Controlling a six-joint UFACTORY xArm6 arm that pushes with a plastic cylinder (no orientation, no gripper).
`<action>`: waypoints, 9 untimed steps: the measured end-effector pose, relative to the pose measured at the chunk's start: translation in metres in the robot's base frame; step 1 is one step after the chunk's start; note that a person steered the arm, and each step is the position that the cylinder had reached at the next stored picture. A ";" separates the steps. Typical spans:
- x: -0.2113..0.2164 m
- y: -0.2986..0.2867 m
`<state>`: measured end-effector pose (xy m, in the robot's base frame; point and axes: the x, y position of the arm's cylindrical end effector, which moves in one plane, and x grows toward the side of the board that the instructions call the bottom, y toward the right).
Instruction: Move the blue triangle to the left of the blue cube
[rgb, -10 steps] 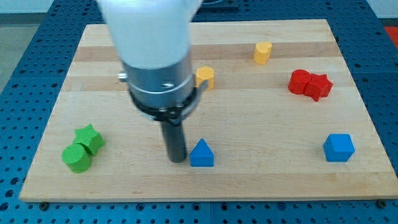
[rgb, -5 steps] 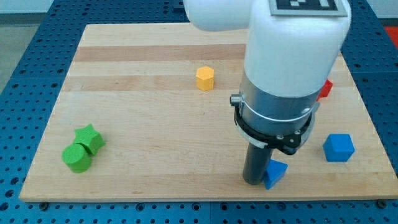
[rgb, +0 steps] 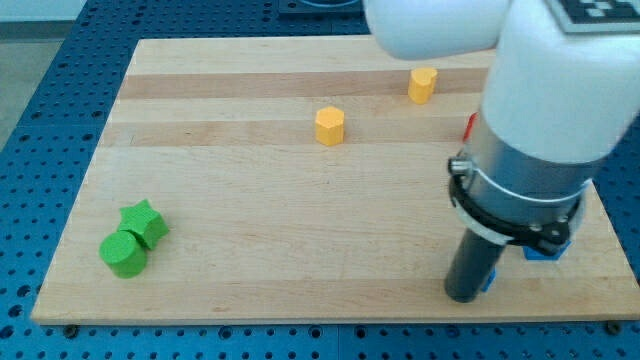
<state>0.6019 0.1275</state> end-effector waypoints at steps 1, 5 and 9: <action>-0.002 0.008; -0.027 0.003; -0.038 0.032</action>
<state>0.5639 0.1590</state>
